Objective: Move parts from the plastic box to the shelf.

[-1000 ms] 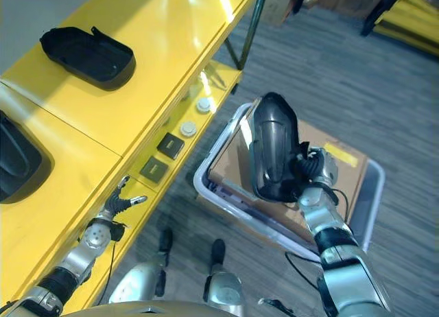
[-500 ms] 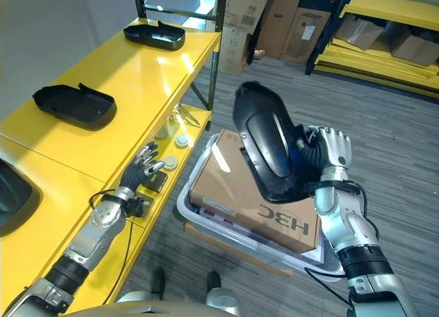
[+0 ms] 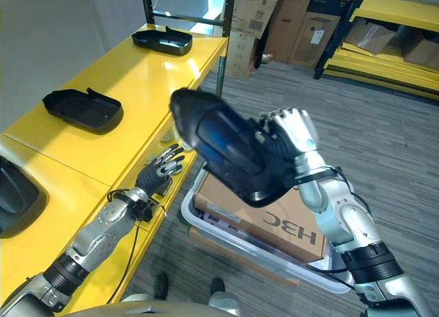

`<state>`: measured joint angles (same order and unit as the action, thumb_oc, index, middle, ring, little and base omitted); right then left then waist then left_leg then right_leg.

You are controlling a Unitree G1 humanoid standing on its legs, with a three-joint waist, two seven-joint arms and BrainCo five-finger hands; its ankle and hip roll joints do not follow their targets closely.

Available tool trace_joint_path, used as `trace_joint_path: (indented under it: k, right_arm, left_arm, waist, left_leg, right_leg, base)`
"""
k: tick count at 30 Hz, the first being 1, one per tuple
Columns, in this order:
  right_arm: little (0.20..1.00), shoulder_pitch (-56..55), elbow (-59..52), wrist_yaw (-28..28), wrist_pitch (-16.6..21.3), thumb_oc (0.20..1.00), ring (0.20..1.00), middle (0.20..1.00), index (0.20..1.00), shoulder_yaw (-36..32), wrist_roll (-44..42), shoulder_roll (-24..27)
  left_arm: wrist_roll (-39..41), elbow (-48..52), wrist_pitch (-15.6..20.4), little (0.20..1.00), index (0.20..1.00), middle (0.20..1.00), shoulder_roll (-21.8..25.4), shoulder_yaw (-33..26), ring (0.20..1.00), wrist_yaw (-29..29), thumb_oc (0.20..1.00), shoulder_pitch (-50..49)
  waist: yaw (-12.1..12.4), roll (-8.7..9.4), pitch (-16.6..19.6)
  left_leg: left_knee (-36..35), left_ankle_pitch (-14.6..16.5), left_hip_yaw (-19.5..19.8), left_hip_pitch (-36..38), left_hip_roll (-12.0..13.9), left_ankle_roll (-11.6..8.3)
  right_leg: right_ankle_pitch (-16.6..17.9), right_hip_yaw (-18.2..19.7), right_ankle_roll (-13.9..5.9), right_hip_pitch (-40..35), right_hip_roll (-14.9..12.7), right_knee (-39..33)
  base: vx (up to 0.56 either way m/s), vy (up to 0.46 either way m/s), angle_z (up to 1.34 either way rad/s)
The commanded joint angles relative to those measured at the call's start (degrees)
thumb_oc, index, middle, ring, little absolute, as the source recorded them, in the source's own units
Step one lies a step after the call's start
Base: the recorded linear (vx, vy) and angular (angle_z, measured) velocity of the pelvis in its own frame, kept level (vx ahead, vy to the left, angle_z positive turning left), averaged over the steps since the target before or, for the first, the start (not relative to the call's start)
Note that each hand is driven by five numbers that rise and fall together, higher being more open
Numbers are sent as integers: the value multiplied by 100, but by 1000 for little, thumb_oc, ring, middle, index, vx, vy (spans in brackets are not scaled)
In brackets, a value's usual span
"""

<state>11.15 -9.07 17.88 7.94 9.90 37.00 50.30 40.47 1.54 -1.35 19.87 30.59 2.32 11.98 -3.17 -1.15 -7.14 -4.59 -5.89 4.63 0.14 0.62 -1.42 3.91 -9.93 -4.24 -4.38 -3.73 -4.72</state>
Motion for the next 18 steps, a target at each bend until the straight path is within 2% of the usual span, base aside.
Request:
trace_joint_path:
  k: [1, 12, 16, 17, 18]
  right_arm:
    - [200, 558, -379, 107, 127, 200, 200, 200, 200, 10, -28, 308]
    - [200, 1342, -567, -374, 391, 200, 200, 200, 200, 1351, -268, 161]
    - [200, 1414, -521, -490, 329, 200, 200, 200, 200, 1591, -332, 70]
    - [200, 1425, -656, -551, 341, 200, 200, 200, 200, 1662, -304, -3]
    - [200, 1462, -599, -525, 381, 200, 200, 200, 200, 1608, -392, 128]
  left_arm:
    - [157, -88, 150, 1000, 1000, 1000, 58, 243, 1000, -55, 1000, 406]
    - [280, -33, 192, 1000, 1000, 1000, 39, 335, 1000, -2, 1000, 574]
    - [22, -207, 170, 1000, 1000, 1000, 47, 270, 1000, 49, 1000, 509]
    - [178, -210, 267, 1000, 1000, 1000, -44, 225, 1000, 180, 1000, 467]
    - [169, -165, 224, 1000, 1000, 1000, 4, 244, 1000, 6, 1000, 627]
  waist:
    - [144, 197, 397]
    - [216, 241, 381]
    - [227, 257, 353]
    - [229, 257, 349]
    - [212, 265, 366]
  left_leg:
    - [26, 391, 10, 60, 418, -219]
    - [39, 388, 69, 50, 394, -217]
    - [46, 395, 64, 45, 392, -210]
    - [47, 389, 63, 40, 390, -207]
    - [45, 386, 65, 37, 394, -211]
  right_leg:
    - [-572, 153, -283, -141, -261, 100]
    - [-588, 116, -253, -158, -271, 122]
    - [-583, 127, -248, -135, -269, 138]
    - [-582, 132, -244, -131, -269, 138]
    - [-588, 128, -250, -128, -264, 137]
  base:
    - [9, -1, 3]
    - [0, 0, 0]
    - [0, 0, 0]
    - [0, 0, 0]
    - [0, 0, 0]
